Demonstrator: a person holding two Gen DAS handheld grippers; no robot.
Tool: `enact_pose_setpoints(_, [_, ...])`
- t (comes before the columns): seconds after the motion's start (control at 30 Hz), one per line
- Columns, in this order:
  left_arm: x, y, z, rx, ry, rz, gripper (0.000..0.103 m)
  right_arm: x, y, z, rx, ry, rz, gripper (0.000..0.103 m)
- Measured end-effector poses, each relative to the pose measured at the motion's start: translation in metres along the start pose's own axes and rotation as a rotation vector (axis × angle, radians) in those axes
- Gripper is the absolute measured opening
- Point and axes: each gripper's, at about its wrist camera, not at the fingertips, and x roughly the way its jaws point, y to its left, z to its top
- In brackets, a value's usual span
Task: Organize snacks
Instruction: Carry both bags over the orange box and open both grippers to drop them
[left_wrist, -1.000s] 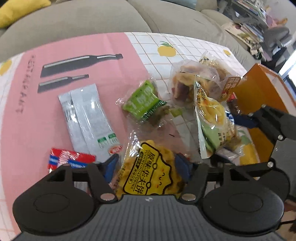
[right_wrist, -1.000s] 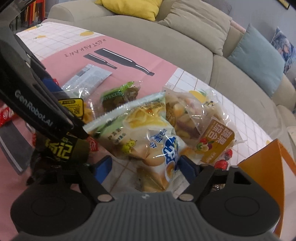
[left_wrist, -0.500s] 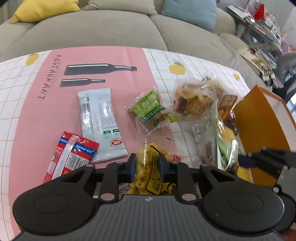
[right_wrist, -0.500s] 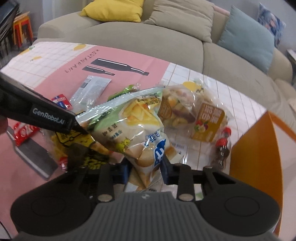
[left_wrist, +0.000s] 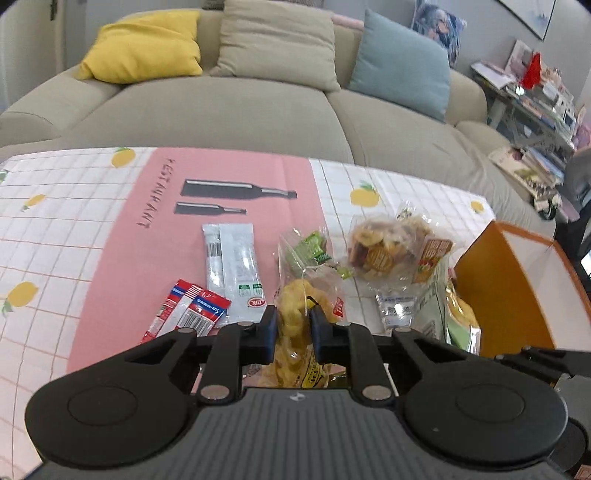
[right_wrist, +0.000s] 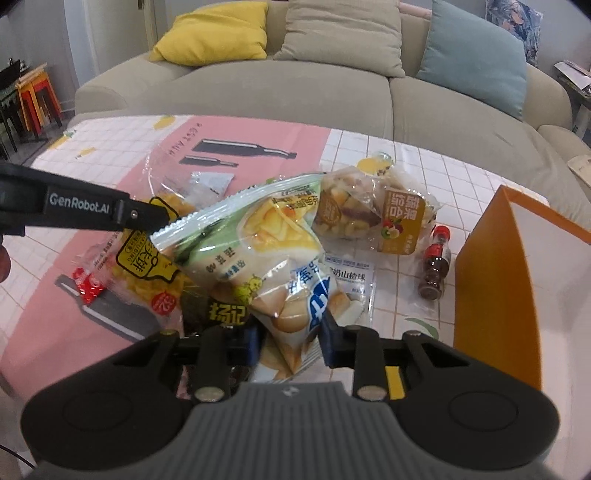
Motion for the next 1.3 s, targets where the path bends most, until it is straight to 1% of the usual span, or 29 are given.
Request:
enact_pose_setpoints(0.13, [-0.024, -0.005, -0.001, -0.013, -0.027, -0.001, 0.019, -0.020, -0.002, -0.002, 0.036, -0.014, 0.033, 0.029])
enact_pose_setpoints(0.33, [-0.058, -0.023, -0.004, 0.007, -0.062, -0.019, 0.019, -0.054, -0.003, -0.003, 0.085, -0.040, 0.068, 0.029])
enact_pose_setpoints(0.53, [-0.081, -0.042, -0.002, 0.025, -0.089, -0.062, 0.019, -0.091, -0.010, -0.006, 0.123, -0.097, 0.077, 0.028])
enact_pose_setpoints(0.67, [-0.091, -0.059, 0.004, 0.032, -0.097, -0.115, 0.019, -0.111, -0.019, -0.007, 0.137, -0.125, 0.070, 0.028])
enact_pose_setpoints(0.77, [-0.096, -0.076, 0.007, 0.060, -0.101, -0.147, 0.019, -0.125, -0.029, -0.007, 0.142, -0.132, 0.056, 0.028])
enact_pose_setpoints(0.93, [-0.098, -0.111, 0.013, 0.111, -0.082, -0.205, 0.019, -0.146, -0.057, -0.009, 0.154, -0.116, 0.033, 0.028])
enact_pose_setpoints(1.1, [-0.087, -0.158, 0.016, 0.197, -0.046, -0.275, 0.019, -0.164, -0.095, -0.010, 0.165, -0.079, -0.006, 0.028])
enact_pose_setpoints(1.23, [-0.076, -0.193, 0.014, 0.265, -0.012, -0.321, 0.019, -0.170, -0.130, -0.017, 0.194, -0.019, -0.028, 0.028])
enact_pose_setpoints(1.3, [-0.068, -0.212, 0.011, 0.303, 0.019, -0.350, 0.019, -0.171, -0.147, -0.022, 0.198, 0.018, -0.049, 0.028])
